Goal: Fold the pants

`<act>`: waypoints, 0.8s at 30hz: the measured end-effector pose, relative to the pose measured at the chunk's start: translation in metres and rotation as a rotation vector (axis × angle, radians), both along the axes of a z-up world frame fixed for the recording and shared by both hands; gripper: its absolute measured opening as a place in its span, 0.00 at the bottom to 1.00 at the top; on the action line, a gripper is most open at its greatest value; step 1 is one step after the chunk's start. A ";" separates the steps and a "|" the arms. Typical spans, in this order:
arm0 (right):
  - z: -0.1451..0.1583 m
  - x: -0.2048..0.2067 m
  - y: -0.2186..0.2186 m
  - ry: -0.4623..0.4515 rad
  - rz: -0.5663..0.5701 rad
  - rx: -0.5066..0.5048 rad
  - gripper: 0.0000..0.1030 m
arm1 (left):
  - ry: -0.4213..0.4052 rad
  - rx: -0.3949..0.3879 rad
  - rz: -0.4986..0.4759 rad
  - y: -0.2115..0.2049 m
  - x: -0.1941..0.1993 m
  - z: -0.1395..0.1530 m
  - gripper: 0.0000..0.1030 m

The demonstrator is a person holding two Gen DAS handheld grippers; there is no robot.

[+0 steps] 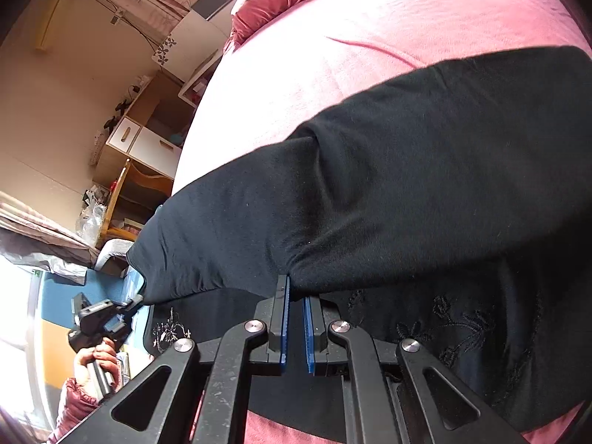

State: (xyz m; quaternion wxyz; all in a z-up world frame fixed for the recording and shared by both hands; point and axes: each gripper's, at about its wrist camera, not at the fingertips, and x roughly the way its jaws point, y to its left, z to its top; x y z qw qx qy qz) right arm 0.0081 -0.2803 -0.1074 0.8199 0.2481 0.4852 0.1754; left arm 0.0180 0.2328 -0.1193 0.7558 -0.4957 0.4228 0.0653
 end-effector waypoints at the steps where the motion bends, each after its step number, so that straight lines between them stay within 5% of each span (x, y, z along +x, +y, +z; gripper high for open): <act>1: 0.004 -0.002 0.000 -0.010 0.005 0.002 0.07 | -0.040 0.005 -0.007 0.002 0.000 0.014 0.07; 7: 0.033 -0.034 -0.012 -0.063 0.035 0.051 0.07 | -0.189 0.015 -0.046 0.025 -0.022 0.071 0.07; 11: 0.028 -0.063 0.000 -0.032 0.104 0.000 0.07 | -0.093 0.081 -0.097 0.027 -0.034 0.057 0.07; 16: -0.006 -0.088 0.016 0.069 0.157 -0.060 0.07 | 0.048 0.041 -0.057 0.033 -0.050 0.004 0.07; 24: -0.030 -0.089 0.020 0.115 0.164 -0.125 0.06 | 0.109 0.081 -0.071 0.023 -0.065 -0.010 0.07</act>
